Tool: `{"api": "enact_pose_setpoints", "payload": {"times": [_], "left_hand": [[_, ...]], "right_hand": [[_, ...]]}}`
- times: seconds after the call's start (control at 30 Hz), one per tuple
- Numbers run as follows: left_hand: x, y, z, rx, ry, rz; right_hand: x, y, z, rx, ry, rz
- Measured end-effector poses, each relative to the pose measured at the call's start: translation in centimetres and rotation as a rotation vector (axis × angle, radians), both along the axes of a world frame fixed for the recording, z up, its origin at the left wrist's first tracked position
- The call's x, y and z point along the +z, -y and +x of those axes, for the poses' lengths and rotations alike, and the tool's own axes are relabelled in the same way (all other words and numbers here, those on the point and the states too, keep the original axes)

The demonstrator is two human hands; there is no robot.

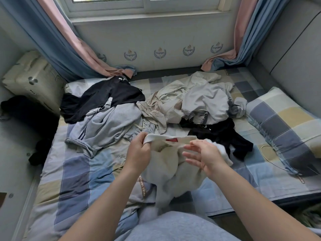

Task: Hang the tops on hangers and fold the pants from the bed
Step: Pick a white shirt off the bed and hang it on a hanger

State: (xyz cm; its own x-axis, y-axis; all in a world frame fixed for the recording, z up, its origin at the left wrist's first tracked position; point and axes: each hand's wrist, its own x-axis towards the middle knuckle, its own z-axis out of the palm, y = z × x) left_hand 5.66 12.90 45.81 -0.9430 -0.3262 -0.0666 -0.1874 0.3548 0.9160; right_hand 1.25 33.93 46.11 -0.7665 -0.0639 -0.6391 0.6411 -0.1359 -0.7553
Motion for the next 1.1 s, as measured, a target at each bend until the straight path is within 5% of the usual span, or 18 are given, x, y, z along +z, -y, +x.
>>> {"api": "enact_pose_setpoints", "payload": {"times": [0.07, 0.2, 0.33, 0.6, 0.77, 0.87, 1.1], "left_hand": [[1.3, -0.3, -0.4, -0.077, -0.045, -0.033], [3.3, -1.1, -0.1, -0.222, -0.085, -0.063], [4.7, -1.2, 0.4, -0.239, -0.108, -0.076], [4.9, -0.9, 1.0, -0.349, -0.097, -0.071], [4.3, 0.6, 0.8, -0.456, -0.103, -0.068], [3.5, 1.1, 0.1, -0.55, -0.113, -0.118], [-1.2, -2.2, 0.3, -0.7, -0.052, -0.219]], "right_hand": [[-0.2, -0.1, 0.4, 0.126, -0.056, 0.096], [-0.2, 0.0, 1.2, 0.476, -0.481, 0.473], [-0.6, 1.3, 1.8, 0.723, -0.599, 0.458], [-4.1, 4.2, 3.7, 0.39, -0.535, 0.812], [-8.5, 0.7, 6.8, 0.291, -0.199, 1.076], [-9.8, -1.7, 9.7, 0.244, -0.013, 1.072], [-5.5, -6.0, 18.0, -0.283, -0.027, 1.038]]}}
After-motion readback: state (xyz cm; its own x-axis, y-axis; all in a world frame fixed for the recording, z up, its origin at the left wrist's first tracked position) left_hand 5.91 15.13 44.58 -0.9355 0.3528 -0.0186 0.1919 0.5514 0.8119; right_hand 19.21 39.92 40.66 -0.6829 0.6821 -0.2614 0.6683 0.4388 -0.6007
